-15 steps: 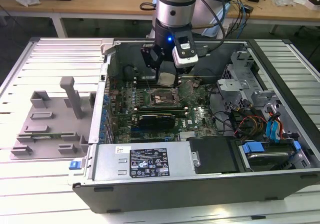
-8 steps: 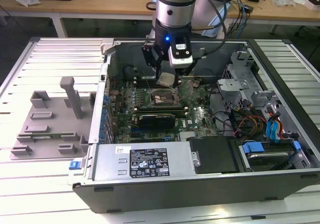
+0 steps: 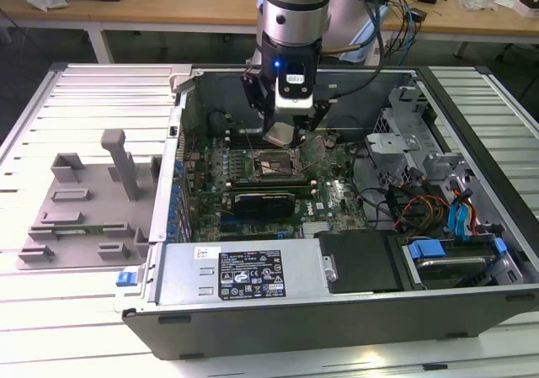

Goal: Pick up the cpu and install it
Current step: 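Place the cpu into insertion slot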

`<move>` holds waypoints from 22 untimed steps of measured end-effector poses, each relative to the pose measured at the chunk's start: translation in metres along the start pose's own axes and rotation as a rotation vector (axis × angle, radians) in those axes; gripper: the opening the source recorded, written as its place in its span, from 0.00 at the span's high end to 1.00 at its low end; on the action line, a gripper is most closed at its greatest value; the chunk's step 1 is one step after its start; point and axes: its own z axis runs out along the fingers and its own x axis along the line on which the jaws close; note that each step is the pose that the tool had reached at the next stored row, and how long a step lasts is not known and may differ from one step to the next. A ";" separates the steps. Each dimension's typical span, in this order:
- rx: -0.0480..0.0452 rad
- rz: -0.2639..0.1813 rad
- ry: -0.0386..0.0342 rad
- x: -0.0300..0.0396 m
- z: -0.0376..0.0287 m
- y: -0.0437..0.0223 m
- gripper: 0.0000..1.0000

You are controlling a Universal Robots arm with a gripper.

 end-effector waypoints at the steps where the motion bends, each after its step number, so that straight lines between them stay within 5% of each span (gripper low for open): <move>1: -0.0002 0.015 -0.0007 0.0000 0.0000 0.0000 0.45; 7: -0.0014 0.145 -0.0067 0.0000 0.0002 0.0000 0.45; 14: -0.0035 0.362 -0.0167 0.0000 0.0007 0.0000 0.45; 22: -0.0043 0.455 -0.0209 0.0000 0.0009 0.0000 0.45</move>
